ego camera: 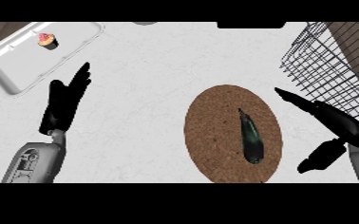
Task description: Pick the eggplant from the placemat and place it in the basket
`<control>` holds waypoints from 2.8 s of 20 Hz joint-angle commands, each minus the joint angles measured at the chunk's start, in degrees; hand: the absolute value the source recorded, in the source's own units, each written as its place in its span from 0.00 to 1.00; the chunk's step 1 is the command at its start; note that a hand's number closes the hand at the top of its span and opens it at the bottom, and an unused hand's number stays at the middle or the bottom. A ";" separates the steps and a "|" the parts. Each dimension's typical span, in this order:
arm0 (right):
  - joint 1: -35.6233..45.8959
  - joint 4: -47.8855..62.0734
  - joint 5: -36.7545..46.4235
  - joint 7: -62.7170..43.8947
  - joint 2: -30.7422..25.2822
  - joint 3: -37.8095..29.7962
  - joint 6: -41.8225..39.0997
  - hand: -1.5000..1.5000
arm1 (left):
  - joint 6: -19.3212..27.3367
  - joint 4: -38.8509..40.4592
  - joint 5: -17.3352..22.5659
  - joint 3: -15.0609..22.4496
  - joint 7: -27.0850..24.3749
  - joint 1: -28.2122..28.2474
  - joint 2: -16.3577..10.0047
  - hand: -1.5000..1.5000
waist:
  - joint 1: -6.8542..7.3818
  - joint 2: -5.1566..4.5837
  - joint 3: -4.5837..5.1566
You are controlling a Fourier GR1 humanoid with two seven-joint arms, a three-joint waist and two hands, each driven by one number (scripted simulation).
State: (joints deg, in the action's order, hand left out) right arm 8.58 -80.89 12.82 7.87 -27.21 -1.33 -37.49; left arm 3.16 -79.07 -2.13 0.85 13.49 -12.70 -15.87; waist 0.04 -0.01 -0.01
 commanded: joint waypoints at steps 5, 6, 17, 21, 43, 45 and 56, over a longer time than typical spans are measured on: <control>4.75 5.25 5.78 0.55 6.10 0.75 2.69 0.00 | -0.45 -2.09 -2.69 -1.03 1.68 0.55 2.11 0.50 | 0.16 0.01 0.00; 6.34 8.15 6.32 3.07 4.98 -0.38 2.20 0.00 | -1.57 1.81 -2.47 -2.23 -2.92 0.35 1.95 0.50 | 0.12 -0.02 0.01; -0.03 1.56 12.63 -0.22 13.28 4.98 6.48 0.00 | -3.37 -1.24 -3.50 -4.28 -0.10 1.31 2.62 0.50 | -0.04 0.05 0.01; 3.80 8.90 13.60 1.40 12.47 3.89 4.51 0.00 | -2.36 -0.29 -5.07 -3.61 -1.85 1.40 4.86 0.50 | 0.03 0.00 0.01; 1.20 9.12 23.87 9.87 14.27 6.88 12.61 1.00 | -4.62 -4.97 -7.08 -4.76 1.21 2.91 6.22 0.50 | -0.06 0.05 0.01; 7.54 17.08 26.77 12.06 16.01 7.26 17.08 1.00 | -5.81 -0.56 -5.36 -6.83 -1.04 0.76 5.31 0.50 | 0.21 -0.07 0.00; 2.80 1.18 53.34 -2.45 9.64 21.89 26.49 1.00 | -4.44 -1.12 -6.77 -6.08 0.66 1.04 6.18 0.50 | -0.85 0.39 0.18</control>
State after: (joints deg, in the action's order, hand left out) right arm 12.06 -76.86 55.22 12.37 -16.06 14.53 -14.40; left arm -2.28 -81.26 -8.36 -5.45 13.67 -11.02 -10.54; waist -0.24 0.91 0.53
